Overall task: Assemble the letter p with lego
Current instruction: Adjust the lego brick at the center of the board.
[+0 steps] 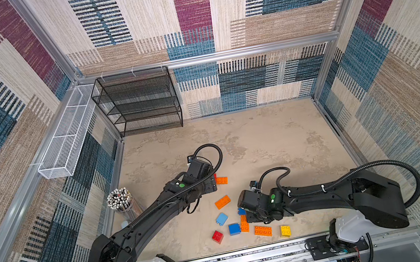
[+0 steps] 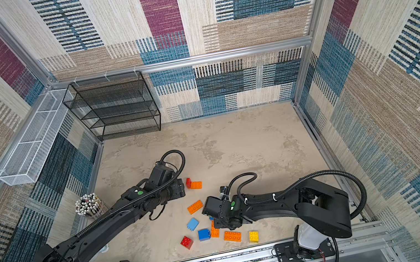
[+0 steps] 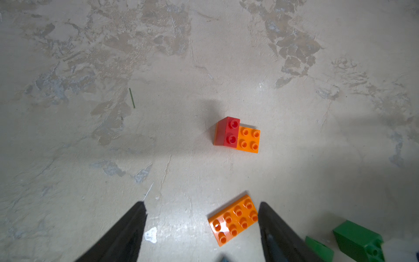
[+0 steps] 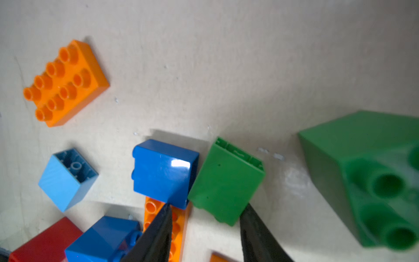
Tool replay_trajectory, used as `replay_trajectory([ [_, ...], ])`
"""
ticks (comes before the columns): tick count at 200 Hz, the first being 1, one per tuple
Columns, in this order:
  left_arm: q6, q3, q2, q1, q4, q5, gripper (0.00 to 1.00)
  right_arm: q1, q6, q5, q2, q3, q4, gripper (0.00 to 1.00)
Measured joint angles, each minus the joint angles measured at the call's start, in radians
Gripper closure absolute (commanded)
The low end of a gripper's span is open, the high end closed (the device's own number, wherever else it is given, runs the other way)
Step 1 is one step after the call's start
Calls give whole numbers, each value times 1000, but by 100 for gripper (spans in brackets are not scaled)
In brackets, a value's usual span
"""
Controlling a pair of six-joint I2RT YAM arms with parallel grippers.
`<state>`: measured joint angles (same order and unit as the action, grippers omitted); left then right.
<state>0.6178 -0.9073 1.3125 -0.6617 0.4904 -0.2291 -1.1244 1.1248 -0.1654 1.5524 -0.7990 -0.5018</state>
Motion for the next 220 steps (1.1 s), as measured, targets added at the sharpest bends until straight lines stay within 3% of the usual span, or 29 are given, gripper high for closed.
replay_trajectory([
  [220,-16,8,-9,0,-12,1,13,59,-50,-95,-50,12,-20,39],
])
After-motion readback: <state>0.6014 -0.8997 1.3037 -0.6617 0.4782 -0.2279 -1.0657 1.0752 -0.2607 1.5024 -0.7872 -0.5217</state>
